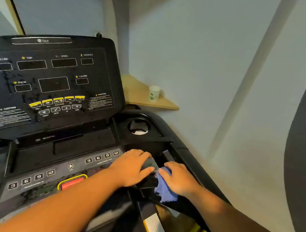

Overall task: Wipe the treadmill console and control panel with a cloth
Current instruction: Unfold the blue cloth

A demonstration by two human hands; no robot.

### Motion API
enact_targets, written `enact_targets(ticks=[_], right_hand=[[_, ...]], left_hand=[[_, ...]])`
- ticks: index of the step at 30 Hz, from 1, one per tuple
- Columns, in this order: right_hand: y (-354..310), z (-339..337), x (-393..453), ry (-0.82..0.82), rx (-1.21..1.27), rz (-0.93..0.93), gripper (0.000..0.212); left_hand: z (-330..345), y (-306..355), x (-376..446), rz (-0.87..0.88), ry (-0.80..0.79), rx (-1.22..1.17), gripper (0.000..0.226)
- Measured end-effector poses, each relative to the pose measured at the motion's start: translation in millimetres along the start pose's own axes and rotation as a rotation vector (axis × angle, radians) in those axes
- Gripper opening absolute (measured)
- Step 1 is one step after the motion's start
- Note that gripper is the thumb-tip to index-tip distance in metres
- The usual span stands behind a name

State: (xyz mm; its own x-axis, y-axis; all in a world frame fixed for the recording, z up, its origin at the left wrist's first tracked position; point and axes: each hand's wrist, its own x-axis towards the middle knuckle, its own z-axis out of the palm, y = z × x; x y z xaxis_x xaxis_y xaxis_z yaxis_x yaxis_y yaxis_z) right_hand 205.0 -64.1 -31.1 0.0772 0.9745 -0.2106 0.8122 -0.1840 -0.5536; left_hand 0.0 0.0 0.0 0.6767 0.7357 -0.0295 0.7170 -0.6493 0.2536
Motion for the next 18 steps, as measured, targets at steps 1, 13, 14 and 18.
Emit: enact_targets(ticks=[1, 13, 14, 18], right_hand=[[6.2, 2.5, -2.7, -0.009, 0.029, 0.013, 0.053], [30.7, 41.9, -24.1, 0.347, 0.001, -0.174, 0.057], [33.2, 45.0, -22.5, 0.393, 0.031, -0.179, 0.052], [36.1, 51.0, -8.7, 0.444, 0.129, -0.246, 0.024]], left_hand=[[4.6, 5.1, 6.1, 0.01, -0.025, -0.01, 0.059], [43.7, 41.5, 37.4, -0.134, -0.069, -0.14, 0.027], [43.1, 42.6, 36.8, -0.158, -0.031, -0.226, 0.022], [40.9, 41.3, 29.8, -0.227, 0.099, -0.497, 0.014]])
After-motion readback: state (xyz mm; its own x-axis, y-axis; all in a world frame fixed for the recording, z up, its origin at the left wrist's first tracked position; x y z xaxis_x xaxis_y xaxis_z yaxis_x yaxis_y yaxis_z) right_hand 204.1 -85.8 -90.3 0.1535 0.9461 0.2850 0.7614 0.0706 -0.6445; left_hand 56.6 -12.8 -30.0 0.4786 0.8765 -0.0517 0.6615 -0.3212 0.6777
